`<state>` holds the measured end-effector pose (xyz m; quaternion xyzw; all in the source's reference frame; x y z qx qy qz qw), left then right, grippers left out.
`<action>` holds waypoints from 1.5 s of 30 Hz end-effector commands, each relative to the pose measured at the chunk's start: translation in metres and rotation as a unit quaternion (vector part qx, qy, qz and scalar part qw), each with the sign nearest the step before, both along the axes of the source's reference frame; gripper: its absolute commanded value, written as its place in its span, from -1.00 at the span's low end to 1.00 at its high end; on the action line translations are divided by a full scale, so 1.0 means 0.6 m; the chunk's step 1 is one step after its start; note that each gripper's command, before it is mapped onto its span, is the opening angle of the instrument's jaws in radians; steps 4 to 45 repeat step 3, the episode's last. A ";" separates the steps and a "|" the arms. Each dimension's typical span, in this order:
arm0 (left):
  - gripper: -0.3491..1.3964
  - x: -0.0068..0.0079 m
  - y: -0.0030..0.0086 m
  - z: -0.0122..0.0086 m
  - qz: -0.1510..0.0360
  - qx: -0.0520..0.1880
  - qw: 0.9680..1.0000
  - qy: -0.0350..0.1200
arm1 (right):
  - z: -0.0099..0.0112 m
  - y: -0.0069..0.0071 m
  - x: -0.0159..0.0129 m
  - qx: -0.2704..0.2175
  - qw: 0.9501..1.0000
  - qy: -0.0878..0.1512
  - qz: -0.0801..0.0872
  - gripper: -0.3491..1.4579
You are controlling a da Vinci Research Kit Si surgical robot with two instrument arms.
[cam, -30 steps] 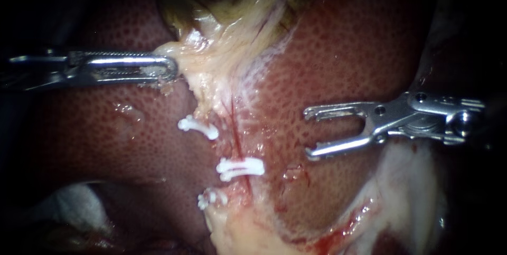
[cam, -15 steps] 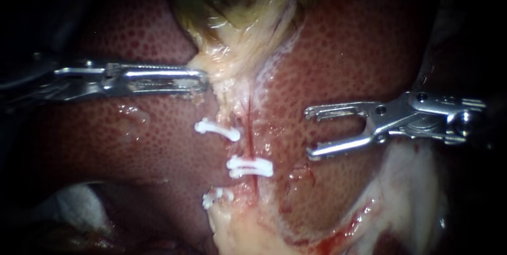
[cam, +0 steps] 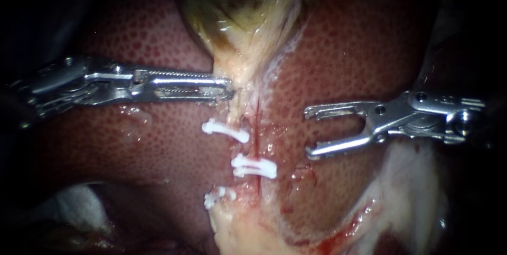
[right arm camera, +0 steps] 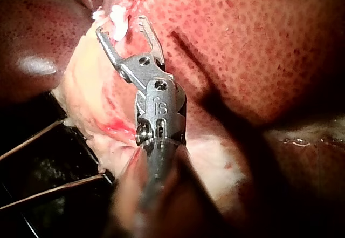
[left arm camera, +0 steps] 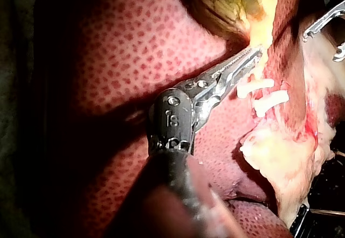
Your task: Going back second clip right tube
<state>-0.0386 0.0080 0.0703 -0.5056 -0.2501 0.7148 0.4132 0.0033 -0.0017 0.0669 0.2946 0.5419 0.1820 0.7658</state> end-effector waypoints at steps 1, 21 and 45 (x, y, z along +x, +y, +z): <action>-1.00 0.0000 0.0000 0.0000 0.000 0.000 1.000 0.000 | -0.0001 0.0000 0.0000 0.000 1.000 0.000 0.000 -0.06; -1.00 0.0001 0.0000 0.0001 0.000 0.000 1.000 0.000 | -0.0001 0.0000 0.0000 0.000 1.000 0.000 0.000 -0.06; -1.00 0.0001 0.0000 0.0001 0.000 0.000 1.000 0.000 | -0.0001 0.0000 0.0000 0.000 1.000 0.000 0.000 -0.06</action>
